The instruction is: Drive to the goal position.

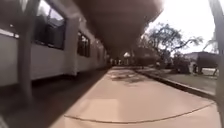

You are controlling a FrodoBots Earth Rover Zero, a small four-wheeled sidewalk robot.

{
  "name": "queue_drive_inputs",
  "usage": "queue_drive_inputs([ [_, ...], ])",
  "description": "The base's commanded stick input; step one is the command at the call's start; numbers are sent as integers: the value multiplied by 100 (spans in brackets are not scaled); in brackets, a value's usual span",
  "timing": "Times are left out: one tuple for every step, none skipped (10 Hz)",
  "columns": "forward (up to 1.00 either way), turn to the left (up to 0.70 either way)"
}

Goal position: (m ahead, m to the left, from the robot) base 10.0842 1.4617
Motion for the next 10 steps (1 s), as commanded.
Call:
queue_drive_inputs([
  [100, 0],
  [100, 0],
  [100, 0],
  [100, 0],
  [100, 0],
  [100, 0],
  [100, 0],
  [100, 0],
  [100, 0],
  [100, 0],
])
